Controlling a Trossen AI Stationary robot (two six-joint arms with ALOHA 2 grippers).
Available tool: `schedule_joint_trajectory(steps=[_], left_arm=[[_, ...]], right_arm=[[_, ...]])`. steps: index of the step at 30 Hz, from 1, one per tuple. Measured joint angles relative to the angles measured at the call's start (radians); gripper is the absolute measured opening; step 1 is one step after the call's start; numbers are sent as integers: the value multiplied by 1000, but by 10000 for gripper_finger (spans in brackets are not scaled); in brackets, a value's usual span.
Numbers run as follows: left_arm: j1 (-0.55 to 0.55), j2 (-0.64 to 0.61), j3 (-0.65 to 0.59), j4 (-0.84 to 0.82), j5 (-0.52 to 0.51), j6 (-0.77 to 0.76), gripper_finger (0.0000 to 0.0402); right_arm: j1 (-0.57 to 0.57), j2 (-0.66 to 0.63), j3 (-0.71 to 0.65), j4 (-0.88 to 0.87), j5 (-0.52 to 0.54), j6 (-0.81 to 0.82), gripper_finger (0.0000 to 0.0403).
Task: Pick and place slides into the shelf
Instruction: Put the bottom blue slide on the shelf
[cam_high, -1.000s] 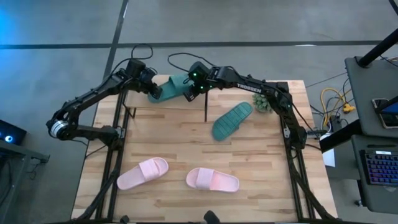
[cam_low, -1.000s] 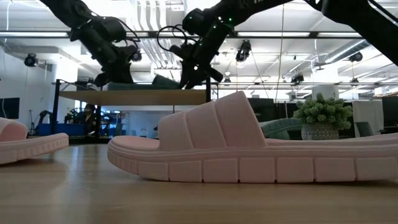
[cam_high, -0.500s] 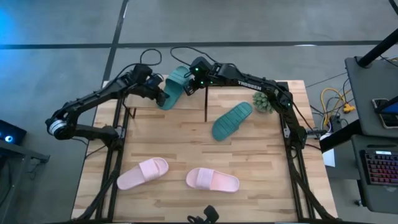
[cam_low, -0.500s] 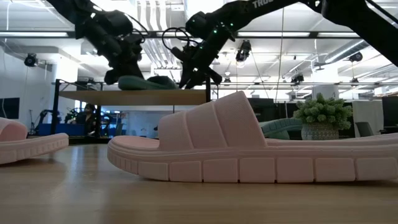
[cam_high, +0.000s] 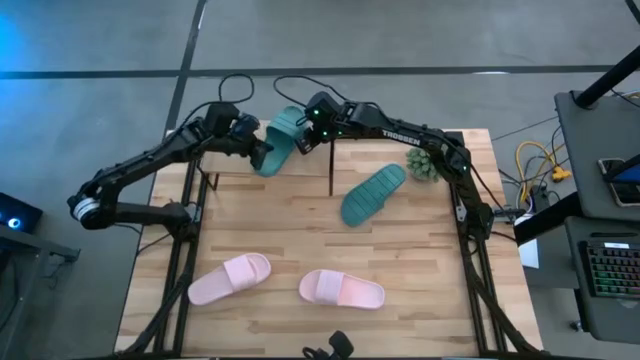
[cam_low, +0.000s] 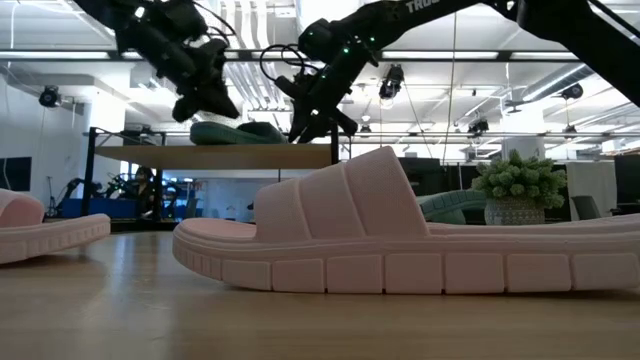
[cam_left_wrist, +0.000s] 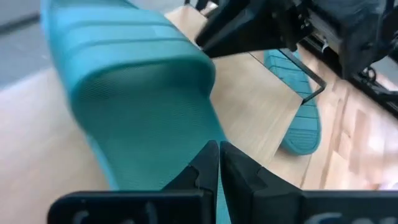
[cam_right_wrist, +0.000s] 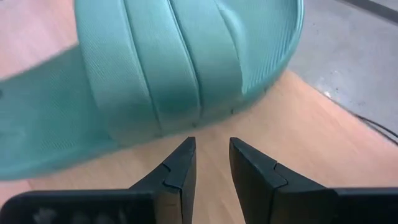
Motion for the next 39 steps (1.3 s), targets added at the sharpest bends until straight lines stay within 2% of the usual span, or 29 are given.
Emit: schedule_joint_trajectory(steps=[3, 6, 10, 18, 24, 39], left_arm=[[0, -31, -2, -39, -30, 28, 2], [0, -49, -4, -104, -115, 60, 2], [2, -27, -5, -171, -187, 86, 2], [1, 50, -3, -169, -193, 104, 2], [0, 46, -5, -141, -155, 80, 2], [-13, 40, -7, -97, -104, 49, 2]], right_arm=[[0, 0, 0, -36, 0, 0, 89], [0, 0, -2, -42, -18, 0, 89], [0, 0, -2, -30, -69, -4, 89], [-2, 0, -7, 27, -70, -12, 89], [-3, 0, -9, 32, -46, -61, 89], [-29, 0, -19, 116, -25, -53, 89]])
